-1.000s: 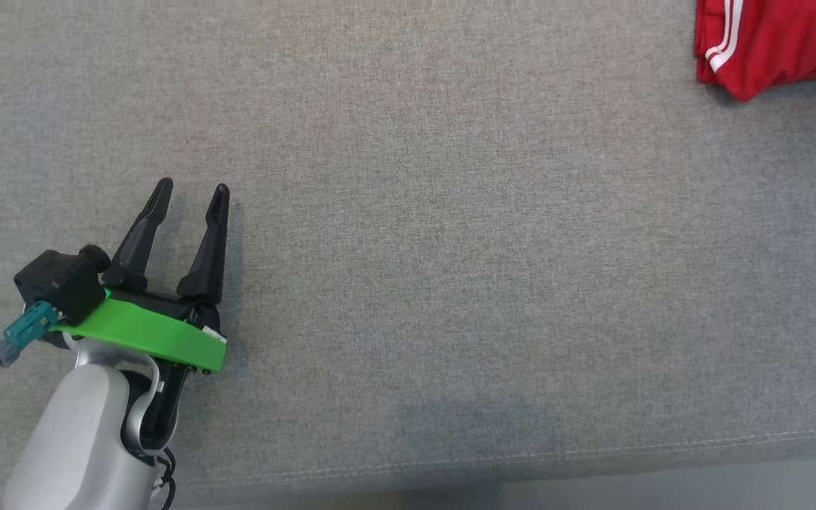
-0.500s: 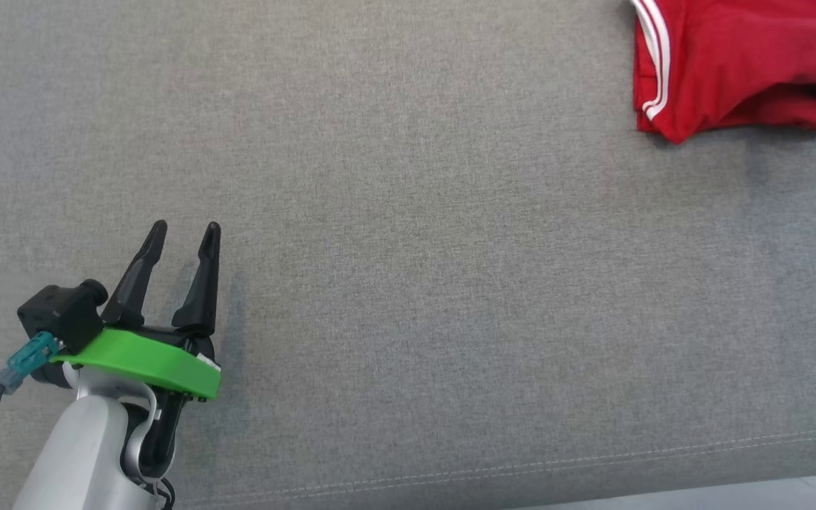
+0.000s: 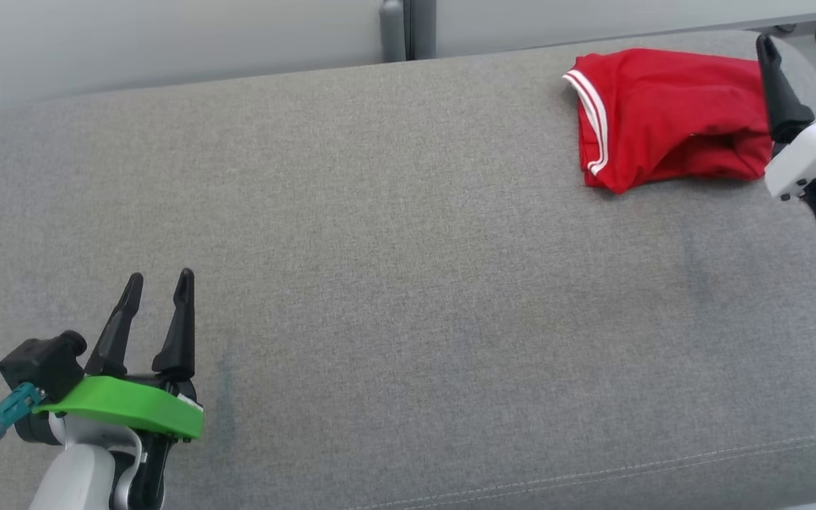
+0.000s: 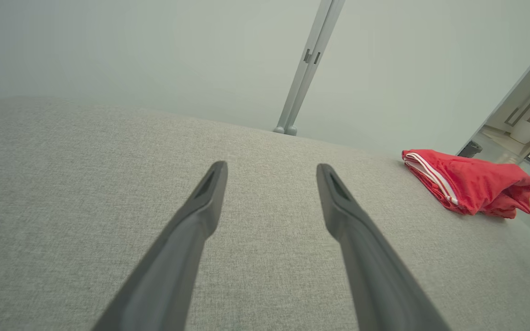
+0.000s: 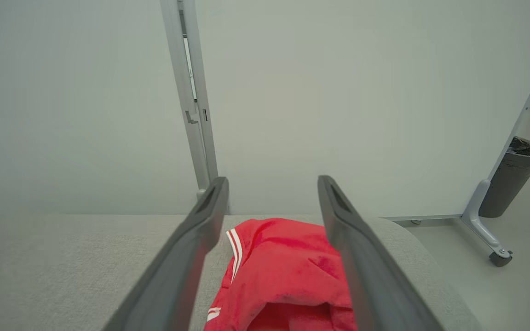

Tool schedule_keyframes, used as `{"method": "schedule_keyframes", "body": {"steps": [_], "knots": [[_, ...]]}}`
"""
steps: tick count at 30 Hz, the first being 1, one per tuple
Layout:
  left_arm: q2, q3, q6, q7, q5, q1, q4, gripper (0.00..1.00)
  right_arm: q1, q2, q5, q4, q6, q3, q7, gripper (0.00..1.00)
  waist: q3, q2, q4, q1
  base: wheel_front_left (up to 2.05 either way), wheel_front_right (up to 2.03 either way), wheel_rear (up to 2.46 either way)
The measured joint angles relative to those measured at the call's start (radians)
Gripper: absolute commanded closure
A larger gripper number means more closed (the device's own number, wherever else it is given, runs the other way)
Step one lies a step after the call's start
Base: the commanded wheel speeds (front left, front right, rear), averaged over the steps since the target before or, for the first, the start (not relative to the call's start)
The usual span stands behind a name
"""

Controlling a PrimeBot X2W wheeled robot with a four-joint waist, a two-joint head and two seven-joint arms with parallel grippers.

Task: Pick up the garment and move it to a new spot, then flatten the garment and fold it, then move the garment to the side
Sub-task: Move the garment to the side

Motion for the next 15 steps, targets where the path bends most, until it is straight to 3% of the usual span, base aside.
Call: {"method": "schedule_keyframes", "body": {"steps": [15], "knots": [[-0.028, 0.083, 0.028, 0.000, 0.010, 0.082, -0.042, 0.00, 0.298, 0.066, -0.054, -0.235, -0.047, -0.102, 0.000, 0.00, -0.102, 0.0000, -0.030, 0.0000, 0.00, 0.00, 0.00]]}}
